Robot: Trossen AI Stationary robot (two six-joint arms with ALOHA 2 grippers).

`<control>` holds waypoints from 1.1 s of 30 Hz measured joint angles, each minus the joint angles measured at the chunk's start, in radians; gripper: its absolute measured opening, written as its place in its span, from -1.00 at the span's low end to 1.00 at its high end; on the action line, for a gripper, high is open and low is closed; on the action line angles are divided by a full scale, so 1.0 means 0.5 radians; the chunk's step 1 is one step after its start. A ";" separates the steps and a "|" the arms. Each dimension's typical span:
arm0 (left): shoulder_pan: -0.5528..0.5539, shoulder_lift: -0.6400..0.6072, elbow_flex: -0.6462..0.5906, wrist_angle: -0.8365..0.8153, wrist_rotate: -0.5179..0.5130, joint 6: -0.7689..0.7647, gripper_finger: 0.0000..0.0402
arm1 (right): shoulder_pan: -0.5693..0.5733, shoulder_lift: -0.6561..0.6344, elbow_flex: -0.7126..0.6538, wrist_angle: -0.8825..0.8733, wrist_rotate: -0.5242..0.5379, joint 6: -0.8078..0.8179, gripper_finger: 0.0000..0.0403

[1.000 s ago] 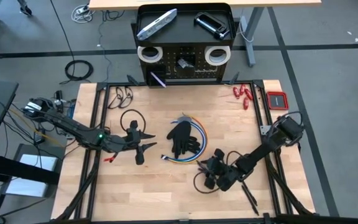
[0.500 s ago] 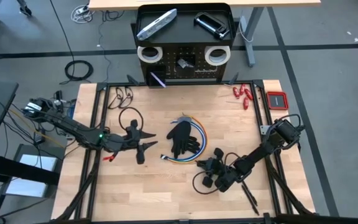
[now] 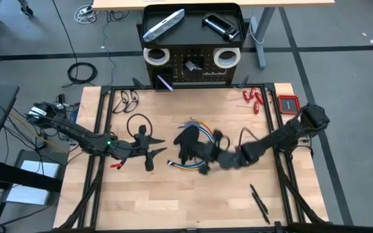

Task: Hang tools onto peg board
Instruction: Put the black pen into the black bin on the peg board

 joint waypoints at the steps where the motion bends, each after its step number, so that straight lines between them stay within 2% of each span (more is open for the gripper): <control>1: 0.002 -0.031 -0.001 -0.041 -0.037 0.022 -0.28 | -0.065 -0.015 0.060 0.014 0.006 -0.088 -0.72; 3: 0.011 -0.096 -0.005 -0.101 -0.075 0.072 -0.28 | -0.205 -0.011 0.188 -0.001 -0.047 -0.239 -0.72; 6: 0.026 -0.220 -0.003 -0.247 -0.075 0.103 -0.28 | -0.415 0.068 0.488 -0.009 -0.257 -0.403 -0.72; 9: 0.026 -0.349 -0.002 -0.432 -0.079 0.104 -0.28 | -0.583 0.225 0.822 -0.020 -0.326 -0.594 -0.72; 15: 0.026 -0.554 -0.002 -0.772 -0.086 0.004 -0.28 | -0.813 0.670 1.505 -0.332 -0.325 -0.707 -0.72; 20: 0.026 -0.676 -0.002 -0.921 -0.121 0.051 -0.28 | -0.944 0.995 1.960 -0.551 -0.210 -0.700 -0.72; 25: 0.026 -0.800 -0.003 -1.070 -0.109 0.145 -0.28 | -1.049 1.166 2.168 -0.583 -0.115 -0.712 -0.72; 33: 0.041 -0.974 -0.003 -1.090 -0.121 0.328 -0.28 | -1.187 1.223 2.300 -0.567 -0.190 -0.753 -0.72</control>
